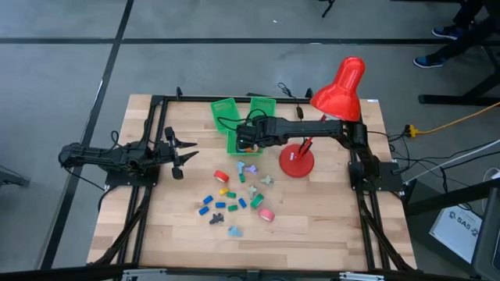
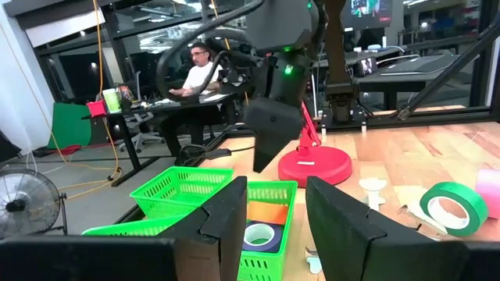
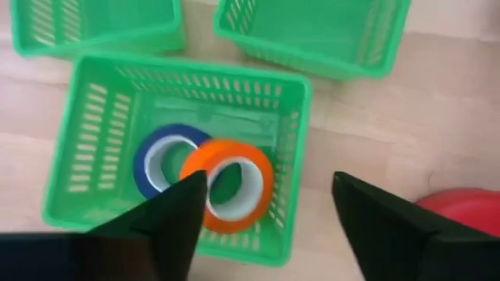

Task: Pick and place Stapler, Stapler remover, tape
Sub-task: Put the pink tape into the middle green bin

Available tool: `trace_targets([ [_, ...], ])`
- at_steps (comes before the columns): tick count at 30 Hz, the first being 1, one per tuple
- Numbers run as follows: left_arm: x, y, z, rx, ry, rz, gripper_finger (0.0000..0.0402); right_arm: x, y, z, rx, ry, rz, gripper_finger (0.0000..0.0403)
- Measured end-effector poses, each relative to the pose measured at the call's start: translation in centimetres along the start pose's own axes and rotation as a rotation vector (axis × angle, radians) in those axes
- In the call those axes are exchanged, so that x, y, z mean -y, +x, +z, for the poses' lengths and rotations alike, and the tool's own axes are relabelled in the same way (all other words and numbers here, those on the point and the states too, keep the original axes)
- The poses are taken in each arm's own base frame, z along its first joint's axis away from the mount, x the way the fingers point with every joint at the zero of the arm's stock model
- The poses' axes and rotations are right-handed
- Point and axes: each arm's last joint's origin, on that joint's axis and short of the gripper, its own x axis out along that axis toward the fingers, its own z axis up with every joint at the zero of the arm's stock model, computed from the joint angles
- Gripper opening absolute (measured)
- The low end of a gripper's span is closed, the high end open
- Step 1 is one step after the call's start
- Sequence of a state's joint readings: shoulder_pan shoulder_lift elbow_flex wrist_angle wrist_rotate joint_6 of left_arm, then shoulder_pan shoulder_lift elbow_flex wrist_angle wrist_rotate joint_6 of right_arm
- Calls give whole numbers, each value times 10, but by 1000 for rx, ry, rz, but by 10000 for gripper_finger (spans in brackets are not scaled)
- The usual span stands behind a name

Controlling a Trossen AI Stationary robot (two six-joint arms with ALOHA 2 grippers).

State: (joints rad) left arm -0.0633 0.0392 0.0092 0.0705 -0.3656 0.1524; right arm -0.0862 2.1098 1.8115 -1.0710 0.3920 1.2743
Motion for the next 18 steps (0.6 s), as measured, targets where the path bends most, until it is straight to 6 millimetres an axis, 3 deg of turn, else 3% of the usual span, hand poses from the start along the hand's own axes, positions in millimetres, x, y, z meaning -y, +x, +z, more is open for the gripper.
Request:
trace_targets([
  [8,0,0,0,0,0,0,127,-8,-42,-23,-31,-74,3,375],
  [18,0,0,0,0,0,0,128,0,-77,-86,-140,32,-103,383],
])
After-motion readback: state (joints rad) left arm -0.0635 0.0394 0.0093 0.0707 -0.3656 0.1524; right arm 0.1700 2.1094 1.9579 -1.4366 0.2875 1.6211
